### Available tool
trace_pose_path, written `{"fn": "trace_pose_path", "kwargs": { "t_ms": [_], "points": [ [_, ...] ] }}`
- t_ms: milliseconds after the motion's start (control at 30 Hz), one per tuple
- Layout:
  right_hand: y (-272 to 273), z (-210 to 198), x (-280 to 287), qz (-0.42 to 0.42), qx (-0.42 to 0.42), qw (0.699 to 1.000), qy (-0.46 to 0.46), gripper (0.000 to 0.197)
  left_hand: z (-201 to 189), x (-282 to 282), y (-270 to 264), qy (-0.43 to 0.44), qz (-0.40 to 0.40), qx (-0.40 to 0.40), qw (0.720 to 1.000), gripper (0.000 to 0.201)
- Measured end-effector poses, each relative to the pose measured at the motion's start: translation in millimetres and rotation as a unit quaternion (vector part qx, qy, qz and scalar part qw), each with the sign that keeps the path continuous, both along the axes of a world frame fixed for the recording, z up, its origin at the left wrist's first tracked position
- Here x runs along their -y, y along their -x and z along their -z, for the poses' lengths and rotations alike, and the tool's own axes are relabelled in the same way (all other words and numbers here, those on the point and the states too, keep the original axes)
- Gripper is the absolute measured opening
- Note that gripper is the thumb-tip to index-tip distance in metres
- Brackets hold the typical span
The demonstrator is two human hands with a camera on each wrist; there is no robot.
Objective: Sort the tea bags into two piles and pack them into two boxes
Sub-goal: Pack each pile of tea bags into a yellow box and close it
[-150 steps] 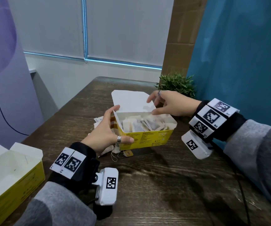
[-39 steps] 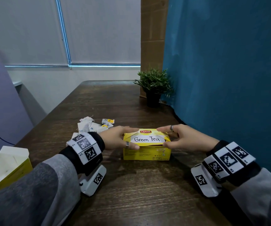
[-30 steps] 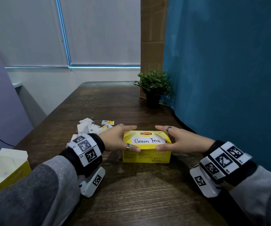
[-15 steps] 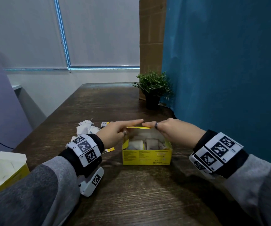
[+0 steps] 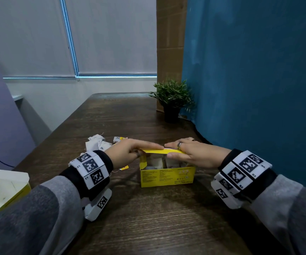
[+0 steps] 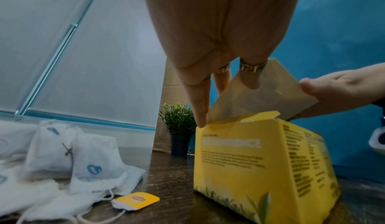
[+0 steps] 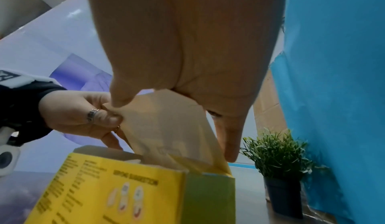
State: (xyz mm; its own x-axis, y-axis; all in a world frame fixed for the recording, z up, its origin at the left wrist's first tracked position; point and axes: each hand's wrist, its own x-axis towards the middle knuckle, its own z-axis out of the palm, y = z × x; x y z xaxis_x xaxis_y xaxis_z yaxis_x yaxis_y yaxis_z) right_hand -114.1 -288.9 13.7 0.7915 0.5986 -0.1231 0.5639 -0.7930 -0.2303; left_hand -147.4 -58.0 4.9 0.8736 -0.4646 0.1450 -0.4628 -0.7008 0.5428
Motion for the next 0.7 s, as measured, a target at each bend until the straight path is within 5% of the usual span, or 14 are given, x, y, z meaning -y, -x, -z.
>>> {"fn": "trace_pose_path", "kwargs": {
  "t_ms": [267, 467, 700],
  "points": [
    [-2.5, -1.1, -1.4, 0.000, 0.034, 0.999, -0.019, 0.053, -6.1, 0.4, 1.2, -0.049, 0.020, -0.068, 0.996, 0.065],
    [-4.7, 5.1, 0.4, -0.003, 0.012, 0.999, 0.030, 0.065, 8.5, 0.8, -1.3, -0.070, -0.023, -0.062, 0.995, 0.044],
    [0.7, 12.7, 8.9, -0.012, 0.008, 0.999, 0.039, 0.062, 13.2, 5.1, 4.0, -0.115, -0.020, -0.025, 0.993, 0.046]
  ]
}}
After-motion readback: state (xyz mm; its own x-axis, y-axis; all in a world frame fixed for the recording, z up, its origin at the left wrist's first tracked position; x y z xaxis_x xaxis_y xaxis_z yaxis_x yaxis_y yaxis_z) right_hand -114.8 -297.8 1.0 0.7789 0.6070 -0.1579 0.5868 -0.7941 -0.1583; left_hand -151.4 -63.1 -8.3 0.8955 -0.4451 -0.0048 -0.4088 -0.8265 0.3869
